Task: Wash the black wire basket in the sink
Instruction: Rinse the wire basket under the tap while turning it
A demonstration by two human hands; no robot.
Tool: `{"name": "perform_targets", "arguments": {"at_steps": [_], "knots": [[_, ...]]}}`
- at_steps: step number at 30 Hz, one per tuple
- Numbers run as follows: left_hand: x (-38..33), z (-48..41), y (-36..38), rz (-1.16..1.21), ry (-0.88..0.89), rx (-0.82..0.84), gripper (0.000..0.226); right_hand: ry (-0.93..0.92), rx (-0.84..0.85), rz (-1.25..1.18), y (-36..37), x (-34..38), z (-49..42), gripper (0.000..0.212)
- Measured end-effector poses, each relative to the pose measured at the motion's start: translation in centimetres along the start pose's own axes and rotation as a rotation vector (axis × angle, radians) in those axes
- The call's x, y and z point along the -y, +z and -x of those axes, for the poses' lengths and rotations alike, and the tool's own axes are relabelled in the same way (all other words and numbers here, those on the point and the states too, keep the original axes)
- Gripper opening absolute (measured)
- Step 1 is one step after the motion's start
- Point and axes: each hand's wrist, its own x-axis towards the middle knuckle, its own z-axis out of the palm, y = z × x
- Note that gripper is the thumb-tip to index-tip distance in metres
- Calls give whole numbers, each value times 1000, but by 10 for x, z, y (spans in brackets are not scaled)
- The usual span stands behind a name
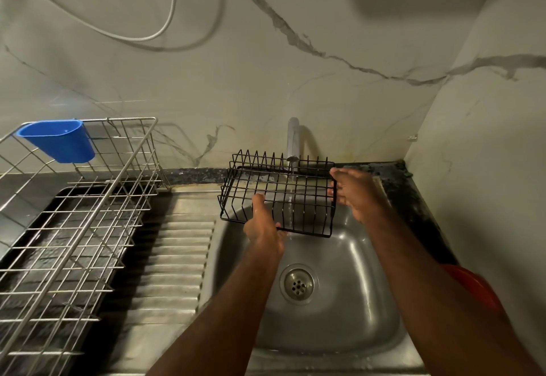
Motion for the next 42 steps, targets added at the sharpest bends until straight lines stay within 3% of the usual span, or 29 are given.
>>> {"name": "perform_targets", "arguments": {"at_steps": [20,42], "knots": [[-6,4,-4,36,-1,-2,73,-16,16,22,8,3,4,6],[-13,3,-15,107,22,-32,57,-16,58,25,26,-1,-7,15]]}}
